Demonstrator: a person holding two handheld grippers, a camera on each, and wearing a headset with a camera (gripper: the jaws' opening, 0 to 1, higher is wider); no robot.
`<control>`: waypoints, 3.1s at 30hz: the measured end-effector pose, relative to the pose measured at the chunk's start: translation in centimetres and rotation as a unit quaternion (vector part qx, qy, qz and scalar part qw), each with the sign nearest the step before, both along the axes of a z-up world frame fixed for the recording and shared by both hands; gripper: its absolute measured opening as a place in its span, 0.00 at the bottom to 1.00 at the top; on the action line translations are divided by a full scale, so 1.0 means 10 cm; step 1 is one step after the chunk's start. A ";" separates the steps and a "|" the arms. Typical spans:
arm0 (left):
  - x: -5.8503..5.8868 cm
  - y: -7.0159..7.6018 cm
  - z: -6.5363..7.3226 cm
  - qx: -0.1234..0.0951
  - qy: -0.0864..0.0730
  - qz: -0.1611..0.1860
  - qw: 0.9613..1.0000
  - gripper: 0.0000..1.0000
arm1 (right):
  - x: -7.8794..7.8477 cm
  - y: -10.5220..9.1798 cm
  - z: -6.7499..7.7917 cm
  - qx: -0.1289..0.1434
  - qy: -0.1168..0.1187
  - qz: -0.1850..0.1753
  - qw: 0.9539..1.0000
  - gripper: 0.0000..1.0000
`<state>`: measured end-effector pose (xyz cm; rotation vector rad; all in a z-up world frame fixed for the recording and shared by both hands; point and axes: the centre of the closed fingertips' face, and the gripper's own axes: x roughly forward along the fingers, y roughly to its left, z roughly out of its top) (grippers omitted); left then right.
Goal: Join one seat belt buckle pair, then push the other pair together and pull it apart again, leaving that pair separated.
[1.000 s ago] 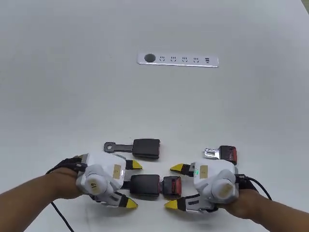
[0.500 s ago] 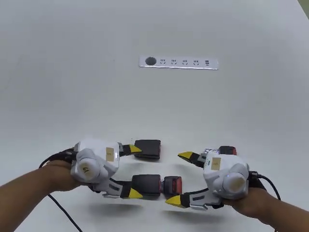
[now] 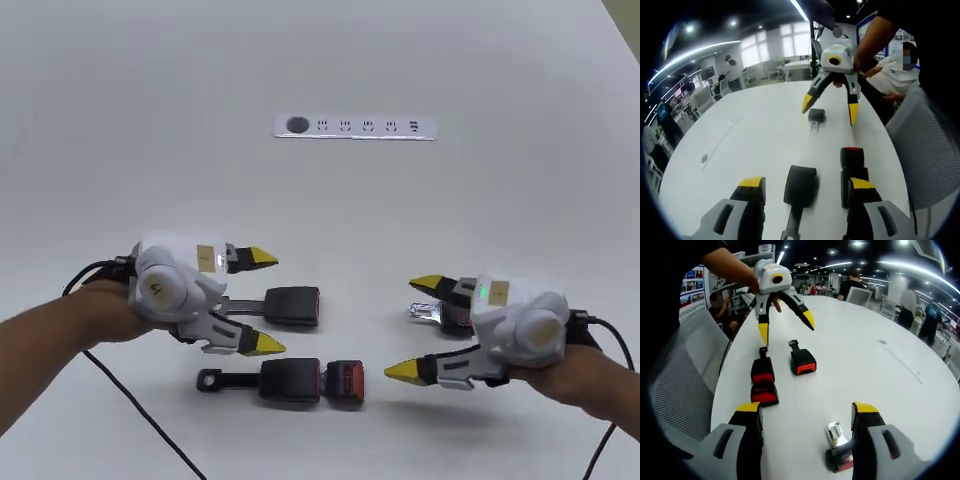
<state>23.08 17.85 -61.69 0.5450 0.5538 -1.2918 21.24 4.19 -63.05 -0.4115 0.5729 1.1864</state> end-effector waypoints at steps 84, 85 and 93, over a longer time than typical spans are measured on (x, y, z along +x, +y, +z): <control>0.18 0.07 -0.74 0.073 0.055 -0.048 0.995 0.32 | 0.35 -0.13 -0.59 -0.072 0.032 0.080 0.994 0.35; 0.18 0.07 -0.74 0.073 0.055 -0.048 0.995 0.32 | 0.36 -0.12 -0.58 -0.072 0.031 0.077 0.994 0.35; 0.17 0.06 -0.73 0.076 0.057 -0.047 0.994 0.32 | 0.33 0.06 -0.52 -0.059 0.030 0.085 0.994 0.35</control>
